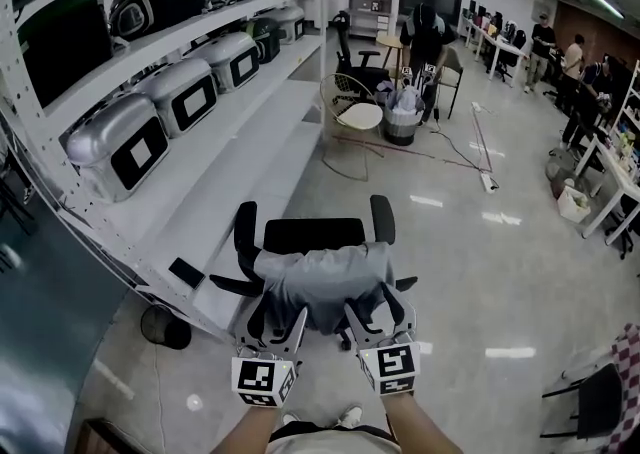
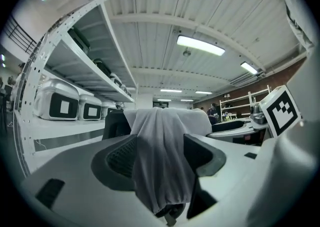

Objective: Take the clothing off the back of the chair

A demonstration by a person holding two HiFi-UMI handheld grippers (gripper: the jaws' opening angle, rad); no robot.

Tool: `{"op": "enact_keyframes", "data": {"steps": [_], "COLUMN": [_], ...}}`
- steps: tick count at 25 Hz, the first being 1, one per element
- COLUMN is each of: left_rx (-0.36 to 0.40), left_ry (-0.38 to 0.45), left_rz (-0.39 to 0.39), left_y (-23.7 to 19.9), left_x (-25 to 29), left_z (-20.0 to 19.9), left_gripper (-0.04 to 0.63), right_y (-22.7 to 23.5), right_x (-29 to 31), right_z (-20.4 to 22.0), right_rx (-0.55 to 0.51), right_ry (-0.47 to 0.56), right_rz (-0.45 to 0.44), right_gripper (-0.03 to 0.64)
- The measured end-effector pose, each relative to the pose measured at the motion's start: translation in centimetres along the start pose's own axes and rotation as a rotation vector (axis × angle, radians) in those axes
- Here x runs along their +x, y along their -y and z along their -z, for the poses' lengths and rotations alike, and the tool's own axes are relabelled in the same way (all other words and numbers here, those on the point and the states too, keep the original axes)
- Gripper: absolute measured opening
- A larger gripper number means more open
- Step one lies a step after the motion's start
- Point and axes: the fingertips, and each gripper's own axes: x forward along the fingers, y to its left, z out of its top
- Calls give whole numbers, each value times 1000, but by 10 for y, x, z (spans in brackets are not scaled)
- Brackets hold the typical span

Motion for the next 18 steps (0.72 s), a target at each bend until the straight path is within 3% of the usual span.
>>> {"op": "enact_keyframes", "data": {"steps": [4,5,7,9,18], "left_rx": [7,9,16,17,-2], "left_ry": [-9,-4,11,34,113], "left_rz": [18,32,63,82,163], "left_y": [-2,-1,5,9,17], "left_x": [10,10,8,5,-6], "left_z": [1,0,-3,-7,-30], "left_gripper": [274,240,128,61,15], "right_y": [1,0,-4,-9,-31], "right_x": [11,11,9,7,-4], "right_z": [10,8,1,-5,-33], "right_rx": [-6,-16,-32,-33,-35], "right_ry": [-42,-37,-13,9,89], "right_rz": [-7,-12,-27,-40,-74], "right_gripper": [295,277,119,69,35]}}
